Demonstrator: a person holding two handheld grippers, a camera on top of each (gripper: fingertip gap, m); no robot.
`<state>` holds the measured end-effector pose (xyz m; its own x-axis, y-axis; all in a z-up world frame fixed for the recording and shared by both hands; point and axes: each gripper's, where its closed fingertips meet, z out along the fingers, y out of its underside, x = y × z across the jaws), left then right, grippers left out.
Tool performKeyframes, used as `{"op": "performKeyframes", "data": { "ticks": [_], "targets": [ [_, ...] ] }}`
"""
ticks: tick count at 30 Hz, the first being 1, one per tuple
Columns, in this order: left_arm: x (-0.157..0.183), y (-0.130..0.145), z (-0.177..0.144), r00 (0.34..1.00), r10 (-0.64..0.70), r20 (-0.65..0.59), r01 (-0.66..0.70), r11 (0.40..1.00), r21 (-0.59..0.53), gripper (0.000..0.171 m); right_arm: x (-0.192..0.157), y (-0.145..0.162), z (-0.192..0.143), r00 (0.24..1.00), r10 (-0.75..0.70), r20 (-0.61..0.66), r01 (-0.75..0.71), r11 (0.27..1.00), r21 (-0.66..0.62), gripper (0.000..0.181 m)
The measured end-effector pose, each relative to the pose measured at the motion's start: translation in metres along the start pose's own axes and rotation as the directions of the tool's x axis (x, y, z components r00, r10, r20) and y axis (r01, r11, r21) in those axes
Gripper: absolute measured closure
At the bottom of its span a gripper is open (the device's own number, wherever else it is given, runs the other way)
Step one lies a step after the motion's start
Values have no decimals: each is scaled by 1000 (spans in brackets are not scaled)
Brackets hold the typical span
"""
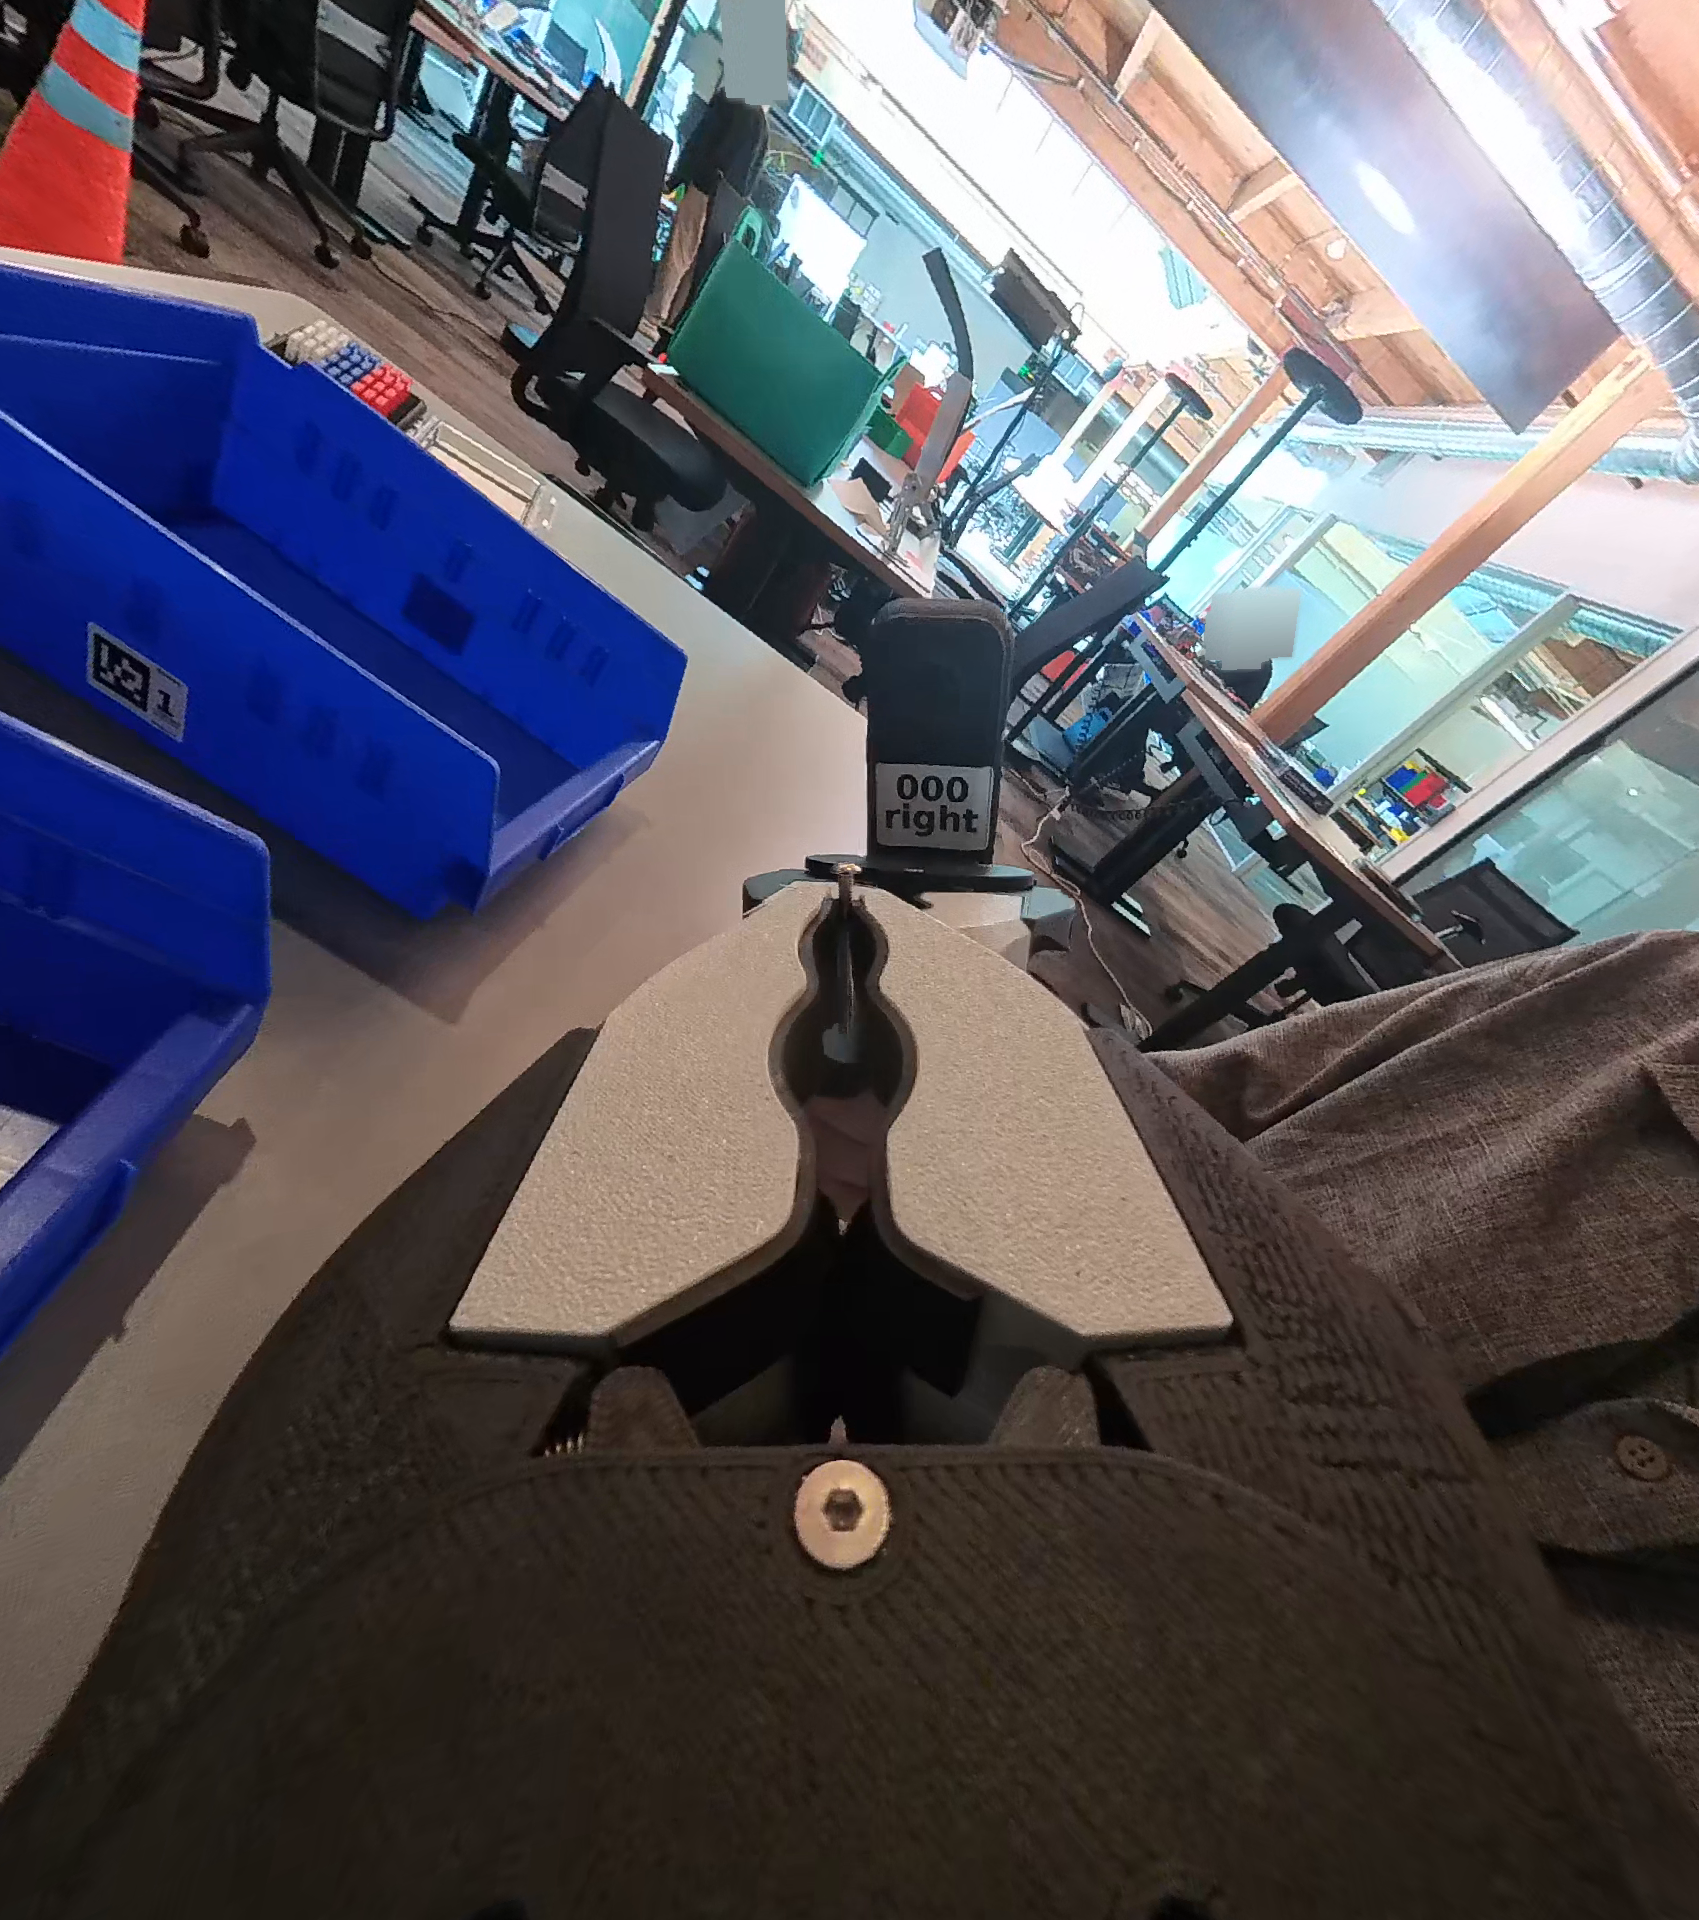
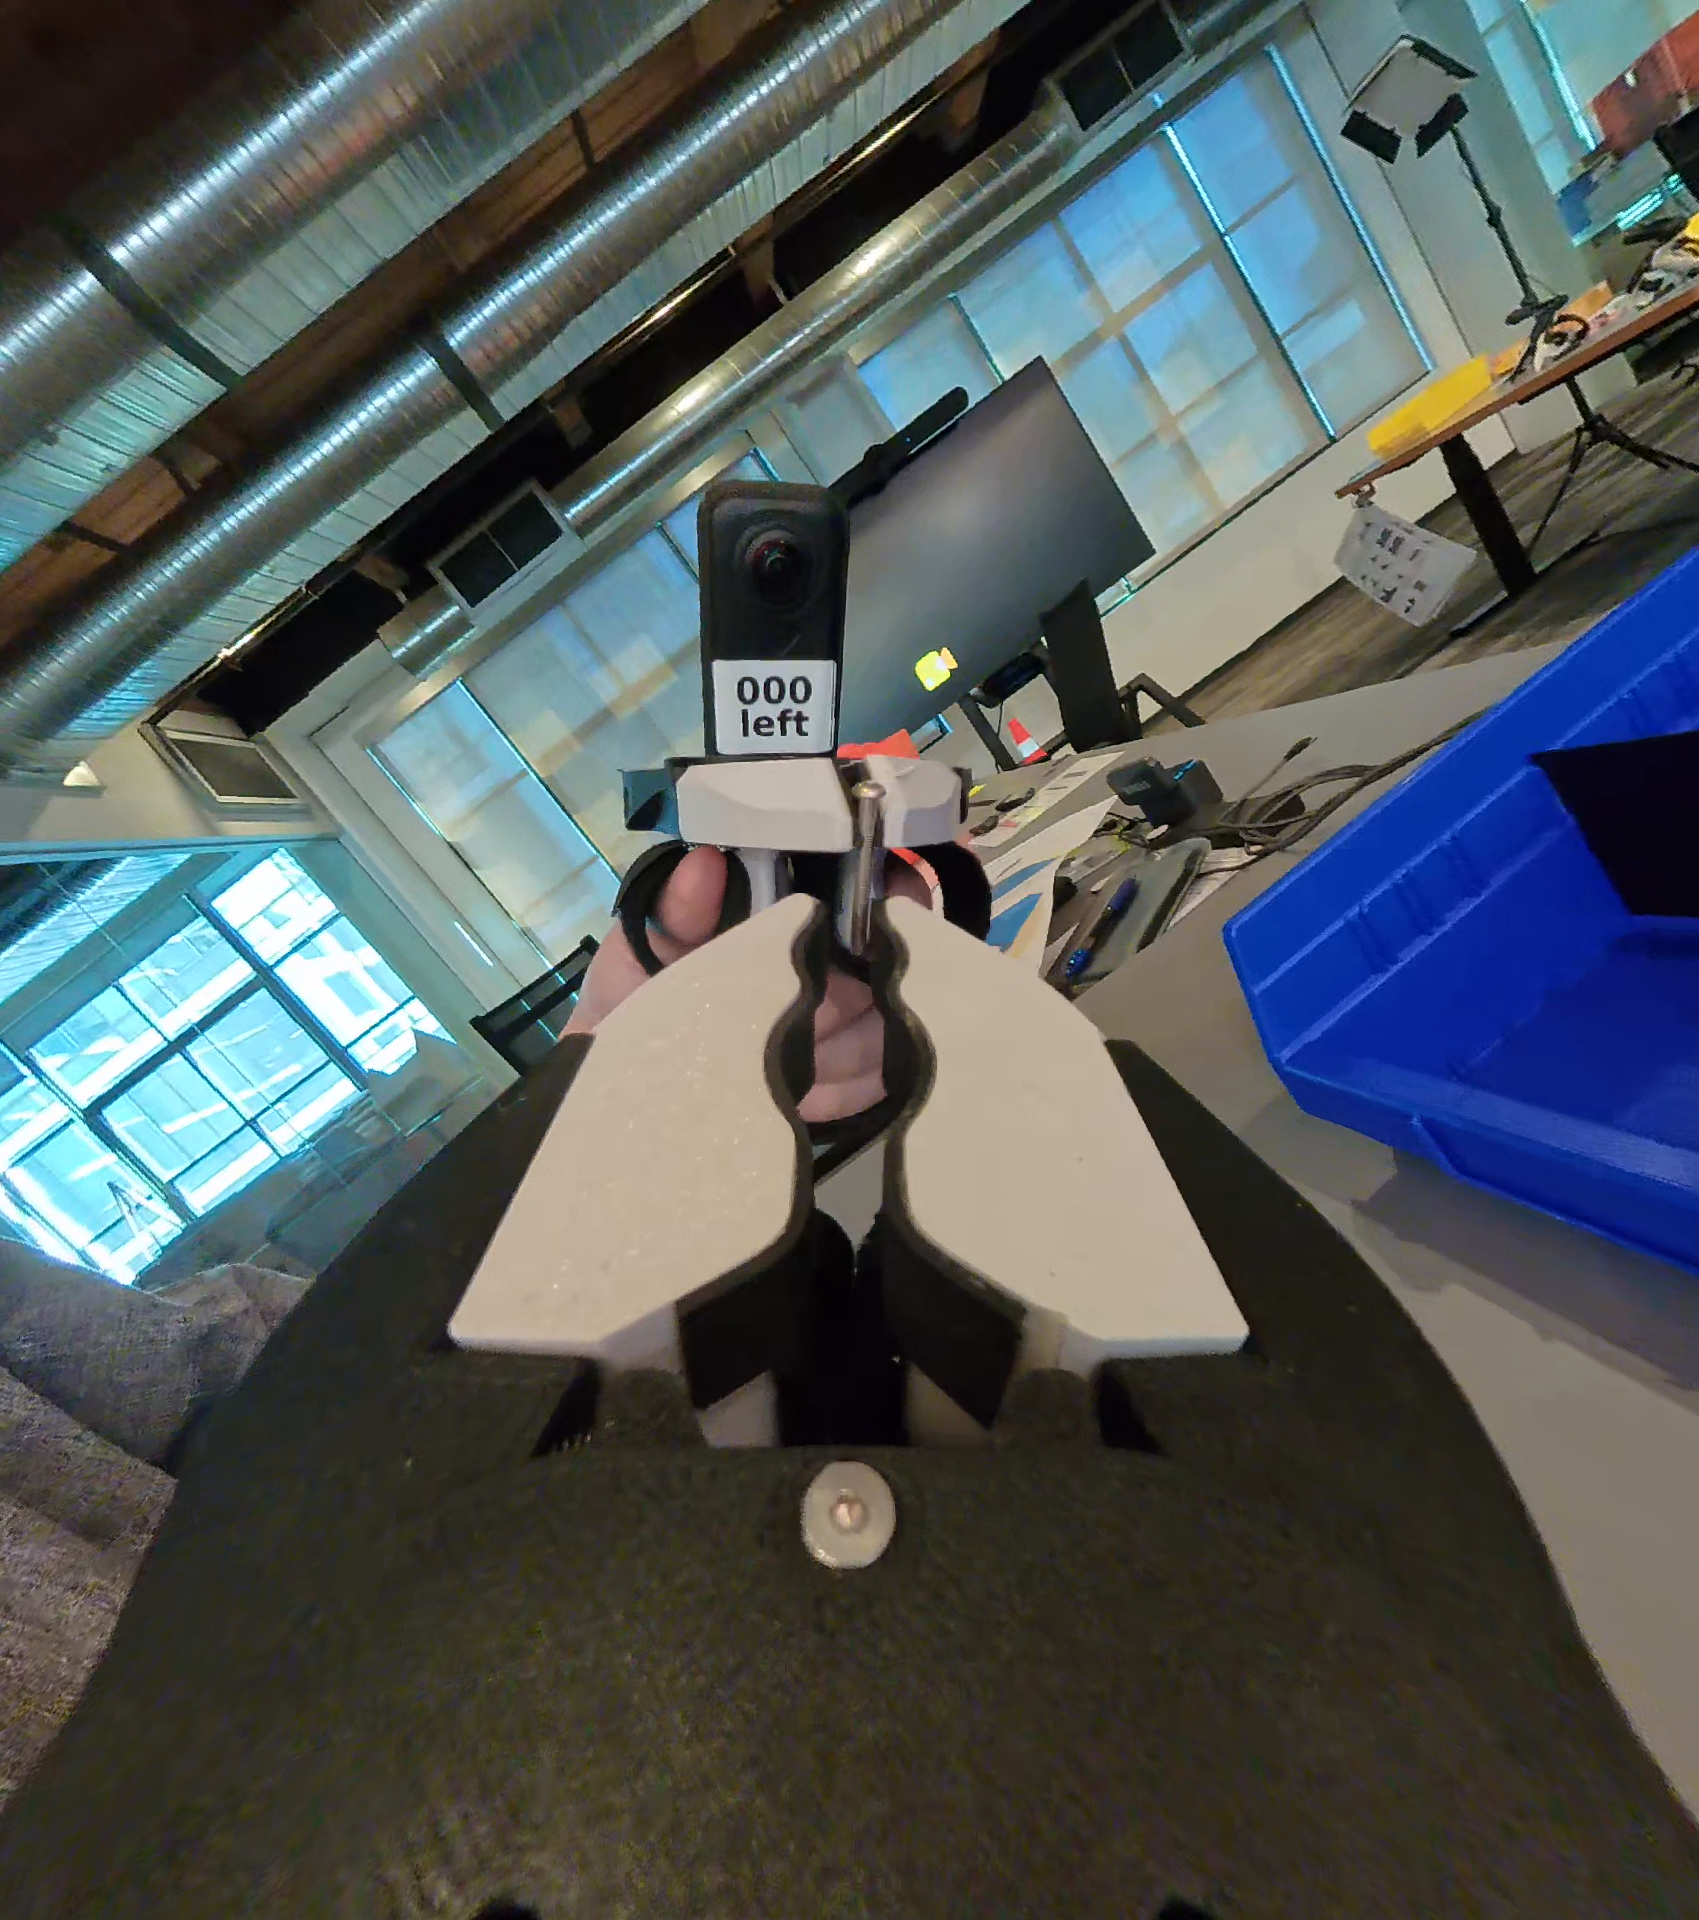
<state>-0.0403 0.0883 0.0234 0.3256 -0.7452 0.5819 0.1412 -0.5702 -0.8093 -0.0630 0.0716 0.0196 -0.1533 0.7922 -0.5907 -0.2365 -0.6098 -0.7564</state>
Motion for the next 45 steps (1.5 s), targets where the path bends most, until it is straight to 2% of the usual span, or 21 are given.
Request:
{"op": "performKeyframes", "data": {
  "ticks": [8,13,19,23,27,31,34,38,45],
  "targets": [
    [3,0,-3,1000,-3,-15,3,1000,21,169,-1,3,2,1000,-24,-13,23,999,-41,180],
    [5,3,-5,999,14,-29,-13,1000,17,169,-1,7,0,996,-84,-31,80,990,-118,180],
    [1,9,-11,991,127,48,-124,990,-62,165,1,13,-4,984,-168,-51,149,951,-273,179],
    [-1,11,-20,974,206,92,-194,973,-125,153,4,17,-10,979,-196,-48,162,904,-395,180],
    [-6,15,-30,903,406,142,-362,896,-257,146,11,34,-22,968,-249,-41,177,786,-592,179],
    [-11,29,-32,784,605,141,-494,745,-449,145,13,47,-32,956,-292,-20,178,634,-753,179],
    [-11,44,-29,755,648,96,-505,669,-545,146,12,50,-36,940,-342,12,195,505,-841,179],
    [-5,55,-20,770,636,45,-510,658,-554,149,10,49,-34,909,-413,54,220,366,-904,179],
    [3,52,-17,792,610,38,-512,696,-504,152,6,46,-32,862,-494,111,260,243,-934,179]
  ]
}}
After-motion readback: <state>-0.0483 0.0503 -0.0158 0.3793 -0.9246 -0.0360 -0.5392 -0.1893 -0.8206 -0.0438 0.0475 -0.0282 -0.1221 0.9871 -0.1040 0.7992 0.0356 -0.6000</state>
